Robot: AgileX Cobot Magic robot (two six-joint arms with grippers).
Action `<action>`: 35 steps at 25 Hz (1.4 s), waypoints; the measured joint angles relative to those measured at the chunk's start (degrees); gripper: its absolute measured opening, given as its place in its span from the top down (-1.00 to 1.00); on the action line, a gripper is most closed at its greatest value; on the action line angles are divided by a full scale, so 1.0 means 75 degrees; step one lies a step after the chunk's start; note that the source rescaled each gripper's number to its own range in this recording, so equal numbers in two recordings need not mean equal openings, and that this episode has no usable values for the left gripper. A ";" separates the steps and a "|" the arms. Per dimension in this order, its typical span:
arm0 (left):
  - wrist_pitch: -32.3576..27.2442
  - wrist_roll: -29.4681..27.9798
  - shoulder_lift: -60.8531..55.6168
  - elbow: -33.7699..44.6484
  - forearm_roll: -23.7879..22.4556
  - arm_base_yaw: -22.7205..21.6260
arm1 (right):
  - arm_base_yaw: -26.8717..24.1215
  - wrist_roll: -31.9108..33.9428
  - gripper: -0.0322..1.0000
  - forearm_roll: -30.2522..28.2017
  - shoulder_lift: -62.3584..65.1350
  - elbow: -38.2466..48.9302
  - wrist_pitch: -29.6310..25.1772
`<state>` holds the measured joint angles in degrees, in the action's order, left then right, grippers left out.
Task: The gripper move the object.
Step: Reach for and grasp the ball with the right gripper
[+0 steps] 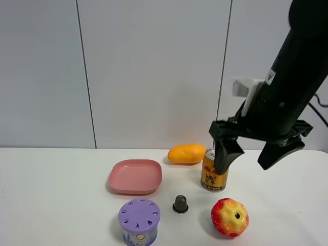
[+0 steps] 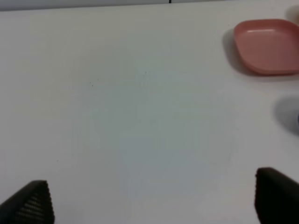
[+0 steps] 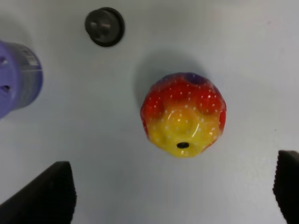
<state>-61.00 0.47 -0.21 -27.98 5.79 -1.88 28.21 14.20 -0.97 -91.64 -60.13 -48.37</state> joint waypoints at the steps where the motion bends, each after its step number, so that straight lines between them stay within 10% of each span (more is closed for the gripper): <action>1: 0.0000 0.0000 0.0000 0.0000 0.0000 0.0000 | 0.0000 -0.0068 -0.79 0.0000 -0.0157 0.0000 -0.0010; 35: 0.0000 0.0000 0.0000 0.0000 0.0000 0.0000 | 0.0000 0.0405 -1.00 -0.0382 -0.2359 -0.0007 0.1518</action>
<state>-61.00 0.47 -0.21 -27.98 5.79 -1.88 28.21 17.24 -3.84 -109.33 -60.18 -36.99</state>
